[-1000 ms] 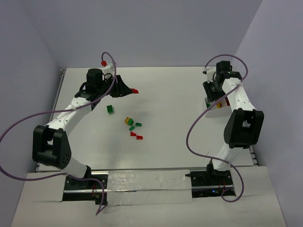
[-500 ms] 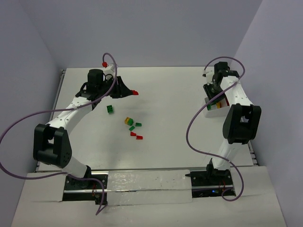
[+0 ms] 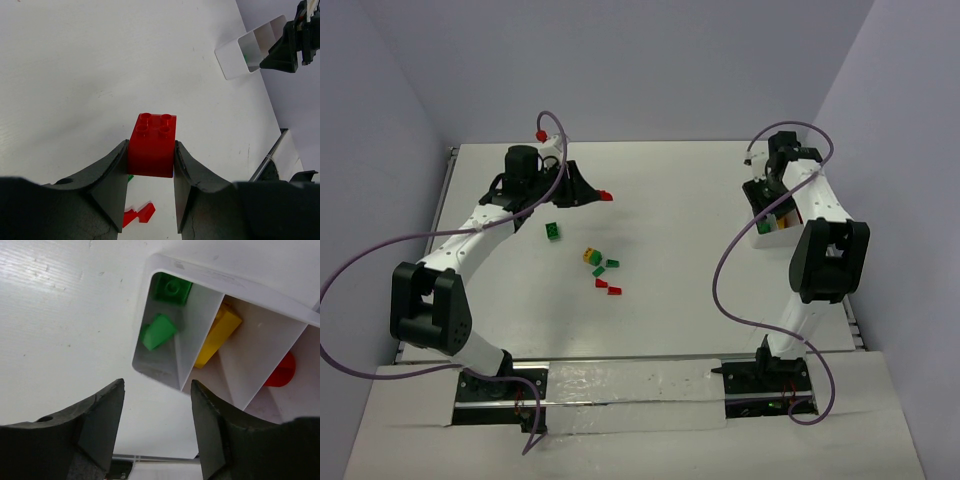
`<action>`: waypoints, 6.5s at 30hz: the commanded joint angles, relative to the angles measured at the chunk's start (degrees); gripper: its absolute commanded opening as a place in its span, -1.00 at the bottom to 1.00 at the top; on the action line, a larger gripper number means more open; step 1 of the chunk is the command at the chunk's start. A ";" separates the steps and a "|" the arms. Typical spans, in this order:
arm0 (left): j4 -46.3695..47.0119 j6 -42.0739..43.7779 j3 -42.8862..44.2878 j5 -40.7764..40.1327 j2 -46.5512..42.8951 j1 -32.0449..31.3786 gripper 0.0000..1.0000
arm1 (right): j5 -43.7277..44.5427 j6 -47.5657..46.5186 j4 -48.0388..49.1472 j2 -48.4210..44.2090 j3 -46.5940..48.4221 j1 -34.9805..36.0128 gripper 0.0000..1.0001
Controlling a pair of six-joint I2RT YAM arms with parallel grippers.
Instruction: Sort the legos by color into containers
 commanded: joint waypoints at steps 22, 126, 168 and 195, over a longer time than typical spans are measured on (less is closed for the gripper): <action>10.27 10.98 -2.43 26.46 -6.56 -8.12 -1.00 | -64.72 26.07 17.89 -9.87 1.03 15.00 0.58; -10.47 13.50 3.49 -0.79 -7.64 -0.82 0.98 | 8.99 -3.97 -14.17 2.98 26.93 -6.75 -1.00; -12.56 13.75 6.48 -2.35 -4.68 -0.82 0.98 | 8.12 -3.82 -11.24 15.46 32.58 -8.92 -0.41; -16.90 21.36 2.68 -3.83 -5.77 1.70 0.99 | -7.18 -1.46 -14.47 6.59 38.33 -5.71 0.44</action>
